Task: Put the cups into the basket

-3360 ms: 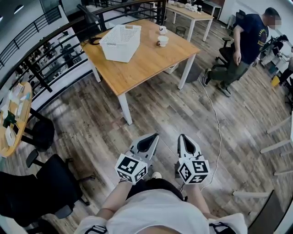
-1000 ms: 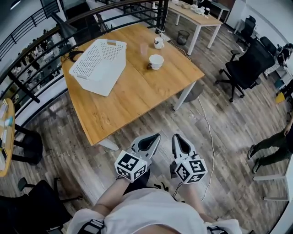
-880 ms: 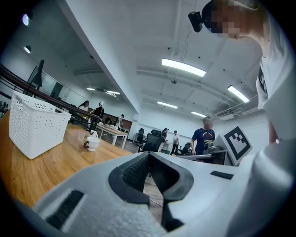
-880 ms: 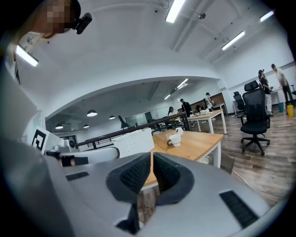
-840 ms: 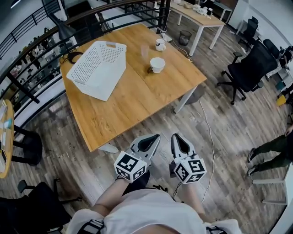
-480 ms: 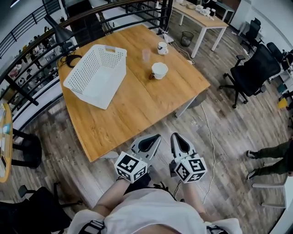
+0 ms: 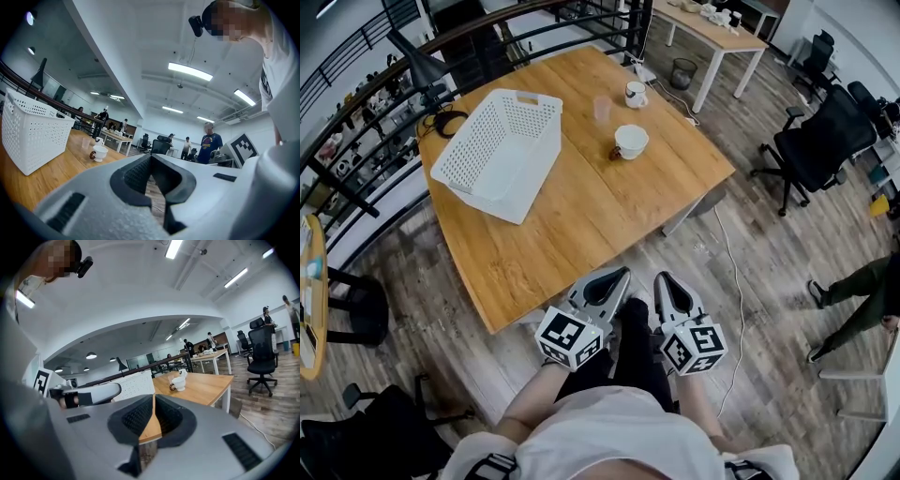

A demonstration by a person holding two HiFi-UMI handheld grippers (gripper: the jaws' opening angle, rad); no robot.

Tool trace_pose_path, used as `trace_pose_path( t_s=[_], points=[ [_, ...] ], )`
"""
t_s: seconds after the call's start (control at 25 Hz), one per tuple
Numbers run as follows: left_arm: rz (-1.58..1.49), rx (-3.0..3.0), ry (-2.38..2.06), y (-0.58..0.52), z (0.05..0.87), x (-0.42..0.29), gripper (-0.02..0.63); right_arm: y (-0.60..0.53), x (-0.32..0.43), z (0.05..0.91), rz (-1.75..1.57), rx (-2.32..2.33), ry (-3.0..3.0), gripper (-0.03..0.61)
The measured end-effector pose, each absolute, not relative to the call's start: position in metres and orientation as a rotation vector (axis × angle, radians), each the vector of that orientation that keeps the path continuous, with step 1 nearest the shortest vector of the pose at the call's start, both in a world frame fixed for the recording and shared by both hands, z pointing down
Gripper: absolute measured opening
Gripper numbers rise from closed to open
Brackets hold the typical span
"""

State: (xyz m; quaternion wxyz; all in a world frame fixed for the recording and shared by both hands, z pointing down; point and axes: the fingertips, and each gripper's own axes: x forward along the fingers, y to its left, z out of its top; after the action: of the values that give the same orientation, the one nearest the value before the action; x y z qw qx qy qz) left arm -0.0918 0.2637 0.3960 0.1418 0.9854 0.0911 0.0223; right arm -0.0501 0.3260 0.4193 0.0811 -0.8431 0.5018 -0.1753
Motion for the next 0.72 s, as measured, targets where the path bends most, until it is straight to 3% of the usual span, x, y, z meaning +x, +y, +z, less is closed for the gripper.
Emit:
trace_pose_path(
  t_s=[0.4, 0.72],
  points=[
    [0.068, 2.828, 0.236, 0.244, 0.403, -0.065, 0.009, 0.309, -0.023, 0.418, -0.523, -2.529, 1.512, 0.014],
    [0.086, 2.832, 0.209, 0.222, 0.408, -0.005, 0.009, 0.284, 0.04, 0.424, -0.551, -2.526, 1.529, 0.014]
  ],
)
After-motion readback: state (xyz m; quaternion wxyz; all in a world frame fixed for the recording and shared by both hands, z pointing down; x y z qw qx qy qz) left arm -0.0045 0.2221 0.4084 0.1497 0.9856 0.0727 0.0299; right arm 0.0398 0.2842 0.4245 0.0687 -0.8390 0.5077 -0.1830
